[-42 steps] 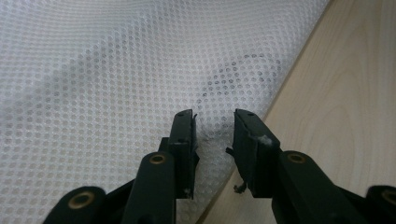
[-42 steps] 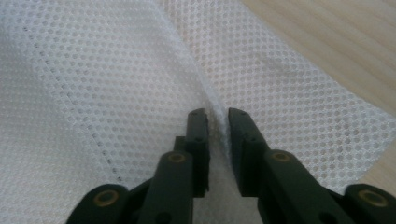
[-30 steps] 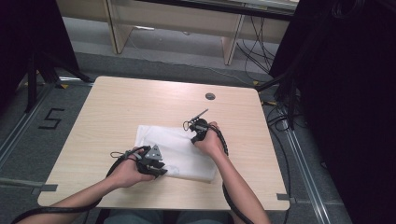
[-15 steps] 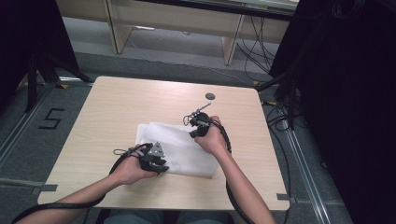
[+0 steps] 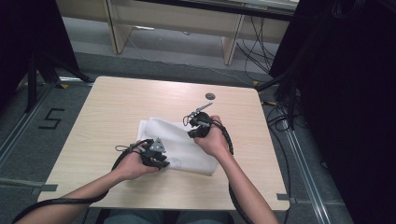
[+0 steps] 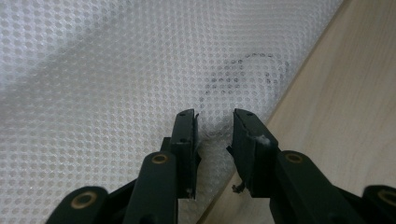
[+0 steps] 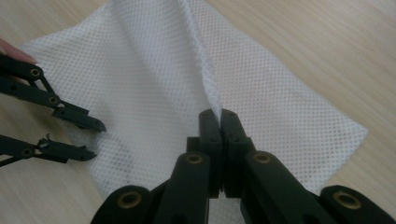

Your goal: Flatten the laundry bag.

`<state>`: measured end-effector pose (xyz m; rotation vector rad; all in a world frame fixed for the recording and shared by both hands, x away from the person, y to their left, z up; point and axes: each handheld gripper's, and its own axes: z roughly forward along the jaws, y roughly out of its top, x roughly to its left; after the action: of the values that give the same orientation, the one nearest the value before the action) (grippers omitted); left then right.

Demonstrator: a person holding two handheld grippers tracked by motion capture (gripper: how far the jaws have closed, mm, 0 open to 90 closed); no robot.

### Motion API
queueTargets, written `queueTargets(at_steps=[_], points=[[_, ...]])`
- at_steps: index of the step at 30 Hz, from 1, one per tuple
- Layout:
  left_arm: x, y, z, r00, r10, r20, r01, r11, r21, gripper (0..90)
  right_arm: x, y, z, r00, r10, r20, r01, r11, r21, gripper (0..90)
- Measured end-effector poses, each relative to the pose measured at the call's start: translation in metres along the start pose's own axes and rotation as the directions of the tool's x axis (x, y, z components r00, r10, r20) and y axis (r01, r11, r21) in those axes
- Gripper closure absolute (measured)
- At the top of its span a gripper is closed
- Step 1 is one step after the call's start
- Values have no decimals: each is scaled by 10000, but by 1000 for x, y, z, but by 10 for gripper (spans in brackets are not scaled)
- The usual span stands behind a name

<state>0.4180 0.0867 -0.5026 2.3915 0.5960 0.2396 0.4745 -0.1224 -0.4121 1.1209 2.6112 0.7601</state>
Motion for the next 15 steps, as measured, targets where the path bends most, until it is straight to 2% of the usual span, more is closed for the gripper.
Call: queueTargets(at_steps=[1,2,3,4,5,6,8,9,10,11,13,14,15], points=[[0,0,0,10000,0,0,0,10000,0,700,0,0,0,10000,0,0,0,10000,0,900],[-1,0,2,9997,-223,-75,221,9994,-284,700,1,0,-1,9999,40,-134,-39,10000,23,900],[2,1,0,10000,55,-41,-55,9999,86,700,2,0,-1,9999,-38,-116,38,10000,-15,900],[1,0,1,9998,-178,-32,178,9998,-115,701,3,0,-2,9999,-149,-73,148,9999,-62,900],[0,0,3,9990,-434,-118,429,9985,-344,701,5,0,-3,9999,-17,-101,17,10000,11,900],[2,0,4,9987,-490,-134,485,9981,-382,702,8,0,-5,9998,-48,-205,47,10000,-37,900],[3,1,3,9990,-350,-293,340,9988,-341,702,9,-1,-6,9999,-52,-142,51,10000,-45,900],[4,2,2,9988,-336,-361,332,9994,-127,702,12,-1,-7,9997,-94,-222,92,9999,-58,900],[6,2,3,9986,-376,-362,365,9989,-305,702,13,-1,-7,9994,-113,-330,109,9999,-124,900],[7,1,4,9980,-489,-399,476,9983,-325,703,14,-1,-9,9994,-173,-300,169,9997,-149,900],[9,2,3,9984,-372,-425,363,9991,-218,703,15,-1,-10,9991,-230,-361,224,9996,-159,900],[9,2,4,9979,-462,-463,446,9984,-336,703,17,-1,-10,9991,-146,-395,139,9997,-179,900],[10,1,4,9971,-585,-483,569,9978,-340,703,18,-1,-12,9979,-508,-395,494,9981,-375,900]])
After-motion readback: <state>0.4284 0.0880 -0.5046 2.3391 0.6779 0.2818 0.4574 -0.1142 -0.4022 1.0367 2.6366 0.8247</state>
